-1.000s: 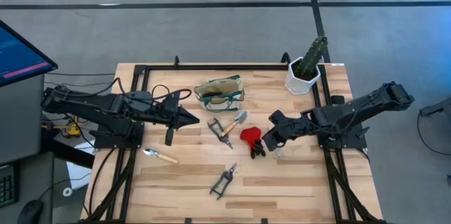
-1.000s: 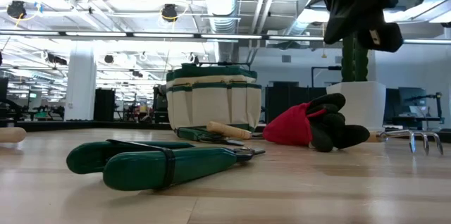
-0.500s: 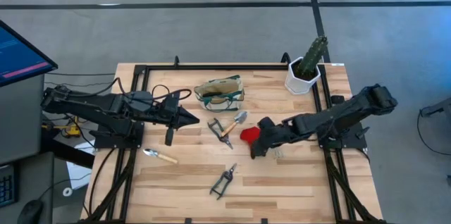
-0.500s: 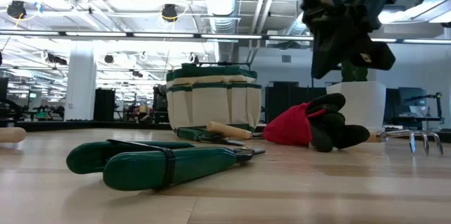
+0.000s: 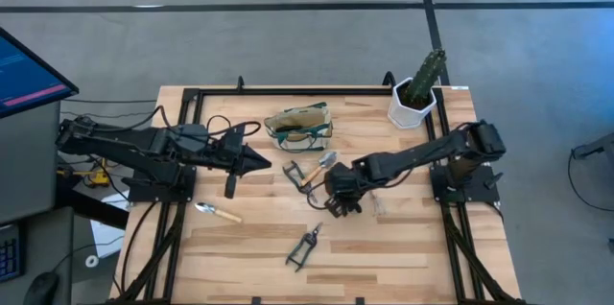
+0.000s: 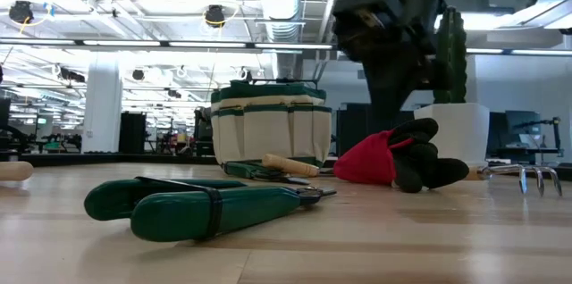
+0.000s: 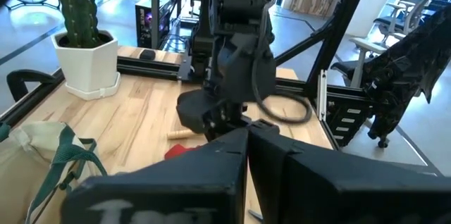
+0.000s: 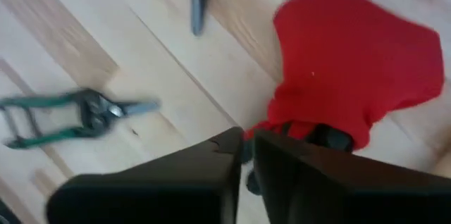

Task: Pick & Place Garden tools in Gardening bag
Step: Put the red gloves into the brown gardening bag

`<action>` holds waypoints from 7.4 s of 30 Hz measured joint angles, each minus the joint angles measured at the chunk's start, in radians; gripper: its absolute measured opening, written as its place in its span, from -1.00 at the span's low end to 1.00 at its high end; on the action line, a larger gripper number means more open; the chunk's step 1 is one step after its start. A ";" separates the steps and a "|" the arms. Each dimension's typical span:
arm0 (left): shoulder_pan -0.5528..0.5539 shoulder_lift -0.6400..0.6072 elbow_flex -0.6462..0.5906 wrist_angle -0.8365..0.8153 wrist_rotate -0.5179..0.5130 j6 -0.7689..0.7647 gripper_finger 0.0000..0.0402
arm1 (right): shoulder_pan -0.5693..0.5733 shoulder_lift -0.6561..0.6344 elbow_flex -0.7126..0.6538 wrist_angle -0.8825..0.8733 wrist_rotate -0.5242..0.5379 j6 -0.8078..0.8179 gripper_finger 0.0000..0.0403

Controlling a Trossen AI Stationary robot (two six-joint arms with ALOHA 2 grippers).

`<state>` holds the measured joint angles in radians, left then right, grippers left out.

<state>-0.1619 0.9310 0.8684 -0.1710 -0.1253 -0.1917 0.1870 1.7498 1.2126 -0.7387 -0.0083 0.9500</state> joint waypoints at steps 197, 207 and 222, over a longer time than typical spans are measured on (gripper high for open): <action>0.000 -0.028 -0.131 0.059 -0.013 -0.078 -0.99 | -0.391 0.218 0.500 0.239 0.194 -1.492 -0.77; 0.000 -0.028 -0.132 0.059 -0.012 -0.078 -0.99 | -0.436 0.163 0.501 0.267 0.231 -1.514 -0.77; 0.000 -0.028 -0.132 0.059 -0.024 -0.076 -0.99 | -0.462 0.183 0.499 0.159 0.202 -1.512 -0.77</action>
<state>-0.1616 0.9031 0.7368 -0.1123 -0.1491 -0.2672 -0.2755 1.9327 1.7119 -0.5793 0.1937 -0.5618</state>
